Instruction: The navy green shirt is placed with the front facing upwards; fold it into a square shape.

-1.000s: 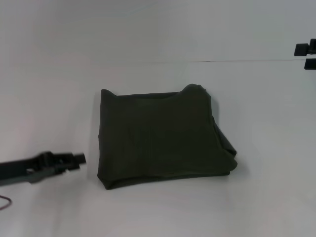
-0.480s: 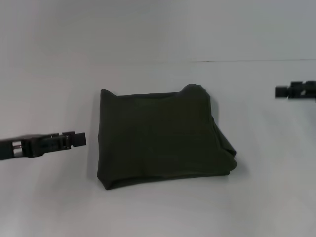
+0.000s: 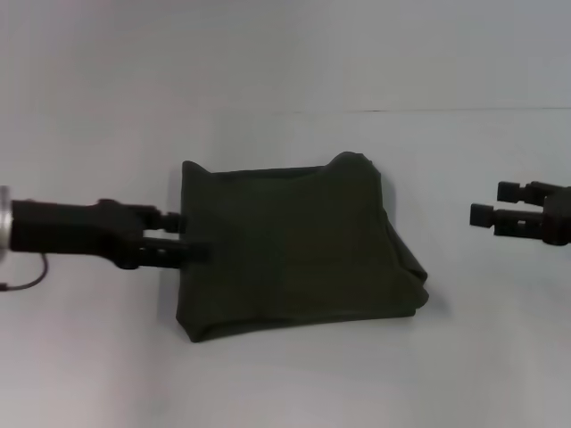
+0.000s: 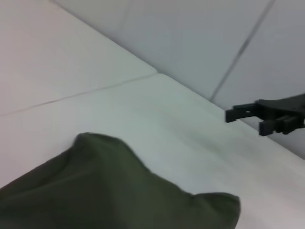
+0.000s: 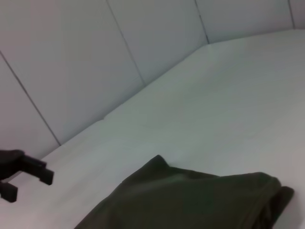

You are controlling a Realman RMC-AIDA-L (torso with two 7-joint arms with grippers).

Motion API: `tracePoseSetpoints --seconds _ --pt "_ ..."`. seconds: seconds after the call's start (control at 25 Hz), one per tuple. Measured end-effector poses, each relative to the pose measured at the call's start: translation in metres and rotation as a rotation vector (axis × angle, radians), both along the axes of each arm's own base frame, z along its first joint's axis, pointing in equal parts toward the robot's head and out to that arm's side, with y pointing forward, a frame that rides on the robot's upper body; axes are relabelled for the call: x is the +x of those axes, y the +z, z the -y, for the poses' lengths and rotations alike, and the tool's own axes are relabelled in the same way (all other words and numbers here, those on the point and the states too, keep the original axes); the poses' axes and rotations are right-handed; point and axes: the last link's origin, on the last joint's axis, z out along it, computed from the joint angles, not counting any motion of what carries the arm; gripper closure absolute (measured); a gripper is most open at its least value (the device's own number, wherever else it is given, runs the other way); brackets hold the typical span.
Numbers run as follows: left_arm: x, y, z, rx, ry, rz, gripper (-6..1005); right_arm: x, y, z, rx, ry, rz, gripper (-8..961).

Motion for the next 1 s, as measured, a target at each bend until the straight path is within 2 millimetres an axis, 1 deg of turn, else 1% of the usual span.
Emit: tracePoseSetpoints --seconds 0.16,0.36,0.44,0.56,0.72,0.84,1.0 --pt "0.019 -0.006 -0.006 -0.010 -0.056 0.004 240 -0.004 -0.006 0.004 -0.022 0.036 -0.010 8" --pt "0.031 -0.015 -0.011 -0.019 -0.088 0.011 244 -0.018 -0.017 0.004 -0.050 0.117 -0.021 8" --pt "0.035 -0.016 -0.013 -0.018 -0.086 0.020 248 -0.021 -0.023 0.003 -0.062 0.143 -0.016 8" --pt "0.042 -0.015 -0.018 -0.031 -0.035 0.043 248 -0.026 -0.030 0.002 -0.087 0.165 -0.010 8" --pt "0.046 -0.016 -0.020 -0.050 0.000 0.052 247 -0.032 -0.033 0.002 -0.113 0.181 -0.029 8" --pt "0.045 -0.019 -0.020 -0.031 -0.010 0.047 243 -0.034 -0.035 0.003 -0.125 0.185 -0.044 8" --pt "0.041 -0.028 -0.012 -0.004 -0.121 0.027 225 -0.035 -0.035 0.003 -0.127 0.200 -0.038 8"
